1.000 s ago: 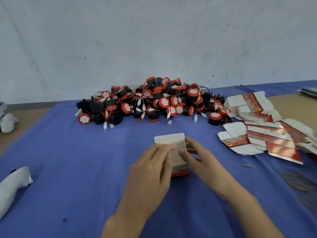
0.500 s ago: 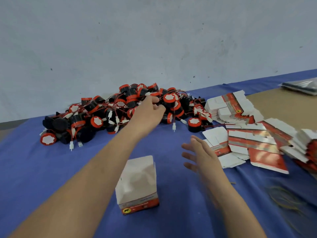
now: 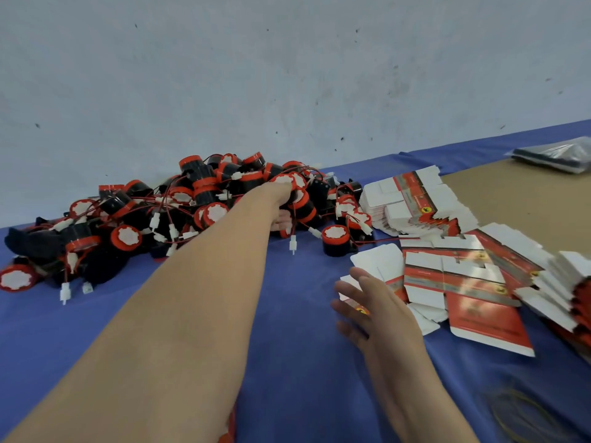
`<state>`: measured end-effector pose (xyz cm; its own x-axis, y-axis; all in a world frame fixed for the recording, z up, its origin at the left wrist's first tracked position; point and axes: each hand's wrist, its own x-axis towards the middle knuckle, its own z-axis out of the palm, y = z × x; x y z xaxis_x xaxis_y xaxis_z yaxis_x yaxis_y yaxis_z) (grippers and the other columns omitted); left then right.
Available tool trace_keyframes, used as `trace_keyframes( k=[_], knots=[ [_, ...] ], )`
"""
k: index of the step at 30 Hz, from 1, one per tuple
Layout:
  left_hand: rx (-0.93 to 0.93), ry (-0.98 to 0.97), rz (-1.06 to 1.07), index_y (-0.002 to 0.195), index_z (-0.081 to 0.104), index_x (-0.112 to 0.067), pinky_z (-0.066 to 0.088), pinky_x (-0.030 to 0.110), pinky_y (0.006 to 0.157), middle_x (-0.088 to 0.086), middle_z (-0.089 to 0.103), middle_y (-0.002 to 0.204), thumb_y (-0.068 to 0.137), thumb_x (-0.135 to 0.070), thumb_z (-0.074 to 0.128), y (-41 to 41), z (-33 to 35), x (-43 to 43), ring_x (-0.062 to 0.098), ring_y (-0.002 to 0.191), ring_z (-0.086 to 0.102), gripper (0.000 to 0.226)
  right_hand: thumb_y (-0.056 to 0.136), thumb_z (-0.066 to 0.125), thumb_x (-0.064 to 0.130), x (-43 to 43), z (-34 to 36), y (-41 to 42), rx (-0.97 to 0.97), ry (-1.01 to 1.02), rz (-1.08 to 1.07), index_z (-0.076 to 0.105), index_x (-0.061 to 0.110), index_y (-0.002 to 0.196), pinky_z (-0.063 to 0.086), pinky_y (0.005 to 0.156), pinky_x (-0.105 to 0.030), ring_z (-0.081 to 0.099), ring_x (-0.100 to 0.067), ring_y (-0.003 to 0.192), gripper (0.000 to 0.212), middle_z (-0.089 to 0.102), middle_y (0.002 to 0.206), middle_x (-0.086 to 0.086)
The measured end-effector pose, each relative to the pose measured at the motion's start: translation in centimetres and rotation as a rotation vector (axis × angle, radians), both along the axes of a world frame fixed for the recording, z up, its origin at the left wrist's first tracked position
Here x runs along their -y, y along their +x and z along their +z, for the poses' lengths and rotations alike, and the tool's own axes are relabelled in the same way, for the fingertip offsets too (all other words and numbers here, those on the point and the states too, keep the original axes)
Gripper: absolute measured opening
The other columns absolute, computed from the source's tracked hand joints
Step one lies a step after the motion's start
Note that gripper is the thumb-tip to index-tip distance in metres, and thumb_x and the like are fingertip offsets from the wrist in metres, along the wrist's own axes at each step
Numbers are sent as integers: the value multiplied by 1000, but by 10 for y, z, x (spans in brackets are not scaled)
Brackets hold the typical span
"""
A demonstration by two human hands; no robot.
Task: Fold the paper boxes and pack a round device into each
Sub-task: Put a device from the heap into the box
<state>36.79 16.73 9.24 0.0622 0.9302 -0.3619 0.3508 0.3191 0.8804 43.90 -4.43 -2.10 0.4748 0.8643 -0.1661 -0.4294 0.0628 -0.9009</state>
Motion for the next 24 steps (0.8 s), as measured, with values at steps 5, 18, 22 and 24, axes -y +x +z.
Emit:
trace_keyframes(
  k=[5, 18, 22, 24],
  knots=[
    [169, -59, 52, 111, 57, -7, 51, 32, 91, 5, 66, 100, 96, -39, 57, -12, 4, -4, 19, 94, 59, 35, 101, 54, 27, 3, 5, 5, -24, 14, -14, 71, 30, 102, 55, 69, -30, 72, -15, 83, 17, 78, 91, 6],
    [418, -83, -76, 110, 57, -1, 57, 43, 75, 14, 60, 104, 90, -24, 55, -125, 51, 54, 32, 100, 69, 30, 102, 54, 28, 17, 30, -38, -14, 67, -21, 70, 29, 103, 53, 73, -34, 71, -20, 93, 17, 76, 100, 1],
    [267, 102, -162, 109, 59, -10, 61, 35, 71, 14, 62, 101, 89, -29, 58, -141, 63, 89, 26, 81, 72, 28, 102, 54, 31, 21, 34, -46, 9, 86, -2, 71, 33, 101, 53, 71, -33, 73, -16, 92, 17, 78, 89, 10],
    [265, 200, -211, 106, 62, -13, 60, 32, 67, 11, 64, 93, 85, -34, 61, -144, 68, 112, 23, 72, 72, 30, 102, 55, 33, 23, 39, -48, 15, 116, 23, 71, 33, 102, 54, 71, -32, 75, -14, 88, 16, 78, 93, 10]
  ],
)
